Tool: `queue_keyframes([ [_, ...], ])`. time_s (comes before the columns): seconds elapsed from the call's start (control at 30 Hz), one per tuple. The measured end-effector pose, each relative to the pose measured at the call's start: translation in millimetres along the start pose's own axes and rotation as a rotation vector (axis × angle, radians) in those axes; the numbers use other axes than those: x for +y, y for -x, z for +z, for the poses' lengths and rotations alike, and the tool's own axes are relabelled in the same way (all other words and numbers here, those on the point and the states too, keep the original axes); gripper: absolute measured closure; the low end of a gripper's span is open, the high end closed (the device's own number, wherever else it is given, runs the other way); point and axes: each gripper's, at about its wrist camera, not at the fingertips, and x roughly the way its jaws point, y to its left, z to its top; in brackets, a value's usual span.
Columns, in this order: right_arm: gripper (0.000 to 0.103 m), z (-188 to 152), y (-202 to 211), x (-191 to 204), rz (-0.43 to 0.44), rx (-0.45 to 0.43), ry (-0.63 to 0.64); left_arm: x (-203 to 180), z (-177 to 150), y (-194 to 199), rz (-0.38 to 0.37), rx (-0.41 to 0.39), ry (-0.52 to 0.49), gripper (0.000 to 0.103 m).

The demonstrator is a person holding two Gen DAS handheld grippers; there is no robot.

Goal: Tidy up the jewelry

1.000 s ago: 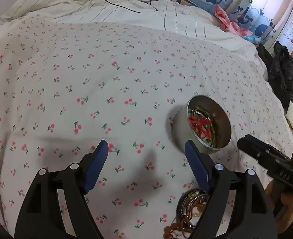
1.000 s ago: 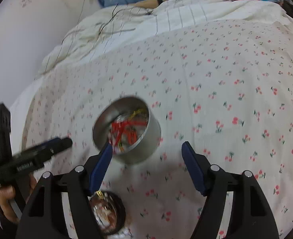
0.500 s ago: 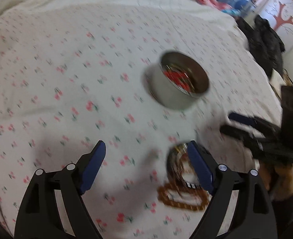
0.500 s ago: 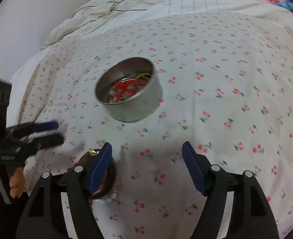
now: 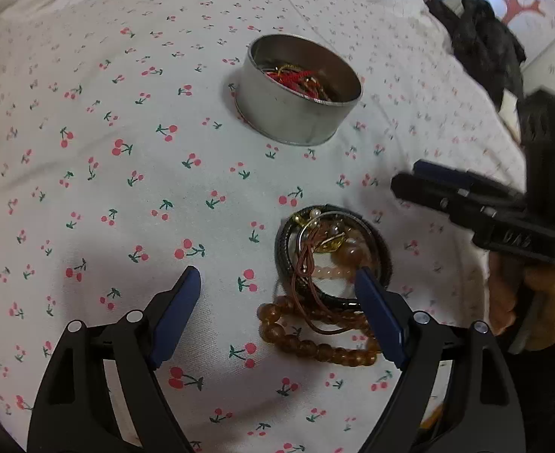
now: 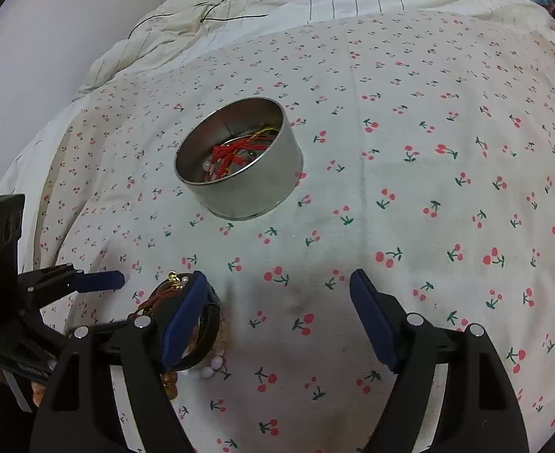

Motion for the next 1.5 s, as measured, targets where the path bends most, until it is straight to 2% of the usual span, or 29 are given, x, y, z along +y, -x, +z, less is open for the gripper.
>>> queue_keyframes([
  [0.03,0.028,0.1,0.2,-0.7,-0.001,-0.001,-0.004,-3.8,-0.8,-0.9,0.030,-0.006,-0.017,0.030],
  [0.07,0.027,0.1,0.7,-1.2,-0.002,-0.003,-0.006,-6.8,-0.1,-2.2,0.050,-0.006,-0.034,0.042],
  [0.1,0.027,0.2,1.0,-1.4,-0.001,-0.004,-0.007,-10.4,-1.3,-4.3,0.067,-0.002,-0.059,0.047],
  [0.17,0.027,0.0,1.9,-1.8,-0.002,-0.006,-0.006,-13.2,-0.9,-4.4,0.052,-0.002,-0.075,0.077],
  [0.23,0.027,-0.6,2.7,-1.9,-0.003,-0.008,-0.003,-16.7,-0.2,-2.8,0.031,0.004,-0.097,0.092],
  [0.37,0.027,-1.3,3.8,-2.9,-0.002,-0.007,0.001,-9.8,2.4,3.4,-0.054,0.010,-0.072,0.099],
  [0.5,0.027,-2.2,3.8,0.1,0.000,-0.006,0.005,1.5,3.9,15.6,-0.164,-0.021,-0.017,0.100],
  [0.67,0.027,-2.6,3.6,0.8,0.000,-0.005,0.008,16.7,8.9,39.4,-0.302,-0.105,0.050,0.100],
  [0.73,0.027,-3.0,3.6,1.4,0.000,-0.004,0.011,22.1,10.8,43.9,-0.277,-0.125,0.063,0.100],
  [0.83,0.027,-4.0,1.2,4.6,0.001,0.008,0.028,37.6,14.3,37.6,-0.179,-0.117,0.101,0.100],
  [0.9,0.027,-5.3,-1.0,8.2,0.006,0.017,0.045,50.7,8.9,31.2,-0.035,-0.098,0.102,0.100],
  [0.97,0.027,-6.9,-3.3,12.2,0.025,0.029,0.059,56.0,7.1,22.7,0.026,-0.066,0.105,0.100],
  [1.2,0.027,-9.5,-9.8,6.5,0.185,0.085,-0.012,65.4,6.5,21.8,0.065,-0.057,0.143,0.096],
  [1.33,0.035,-11.3,-13.7,-1.5,0.263,0.117,-0.074,74.4,6.1,18.3,0.078,-0.050,0.182,0.080],
  [1.5,0.047,-13.6,-21.5,-4.7,0.326,0.154,-0.119,74.4,7.7,15.4,0.075,-0.049,0.192,0.070],
])
